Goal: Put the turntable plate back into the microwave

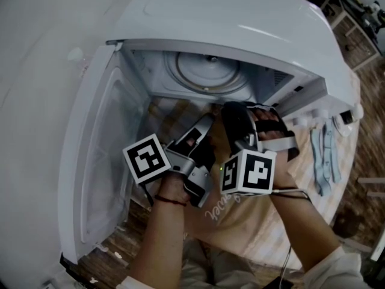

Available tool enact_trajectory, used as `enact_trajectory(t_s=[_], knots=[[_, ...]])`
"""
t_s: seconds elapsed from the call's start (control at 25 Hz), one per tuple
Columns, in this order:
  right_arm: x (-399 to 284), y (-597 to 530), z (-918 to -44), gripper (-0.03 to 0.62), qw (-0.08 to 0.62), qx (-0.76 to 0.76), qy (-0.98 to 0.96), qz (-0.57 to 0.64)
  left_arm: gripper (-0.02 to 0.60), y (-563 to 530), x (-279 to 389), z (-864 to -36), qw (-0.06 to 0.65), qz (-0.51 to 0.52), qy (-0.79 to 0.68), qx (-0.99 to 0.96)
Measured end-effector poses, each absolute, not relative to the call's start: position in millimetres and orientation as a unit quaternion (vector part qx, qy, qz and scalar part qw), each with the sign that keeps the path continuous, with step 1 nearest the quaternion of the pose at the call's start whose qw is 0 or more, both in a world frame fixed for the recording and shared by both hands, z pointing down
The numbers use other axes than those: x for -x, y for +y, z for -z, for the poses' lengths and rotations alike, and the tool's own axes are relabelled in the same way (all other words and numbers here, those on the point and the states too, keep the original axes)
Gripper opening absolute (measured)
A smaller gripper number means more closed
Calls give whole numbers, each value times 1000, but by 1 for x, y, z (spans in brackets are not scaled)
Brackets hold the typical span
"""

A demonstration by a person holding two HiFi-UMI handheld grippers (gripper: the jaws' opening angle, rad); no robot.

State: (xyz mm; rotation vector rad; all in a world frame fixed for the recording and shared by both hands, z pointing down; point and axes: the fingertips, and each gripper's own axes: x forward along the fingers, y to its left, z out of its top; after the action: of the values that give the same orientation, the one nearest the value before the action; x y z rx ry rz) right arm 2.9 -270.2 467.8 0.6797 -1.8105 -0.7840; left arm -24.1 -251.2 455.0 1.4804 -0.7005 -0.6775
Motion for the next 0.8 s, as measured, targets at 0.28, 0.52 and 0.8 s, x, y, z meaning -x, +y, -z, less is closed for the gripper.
enact_trajectory(t_s=[0.28,0.52,0.8], knots=[[-7,-253,-442,71,471,-305,-777,286,6,-234,16,-437,598,259,-314,-691],[-16,-235,-419,63,429,-339,-804,233,0,-218,17,-425,546,209,-356,-729],[-25,-211,-387,51,326,-382,-859,100,0,-201,6,-385,431,196,-353,-807]])
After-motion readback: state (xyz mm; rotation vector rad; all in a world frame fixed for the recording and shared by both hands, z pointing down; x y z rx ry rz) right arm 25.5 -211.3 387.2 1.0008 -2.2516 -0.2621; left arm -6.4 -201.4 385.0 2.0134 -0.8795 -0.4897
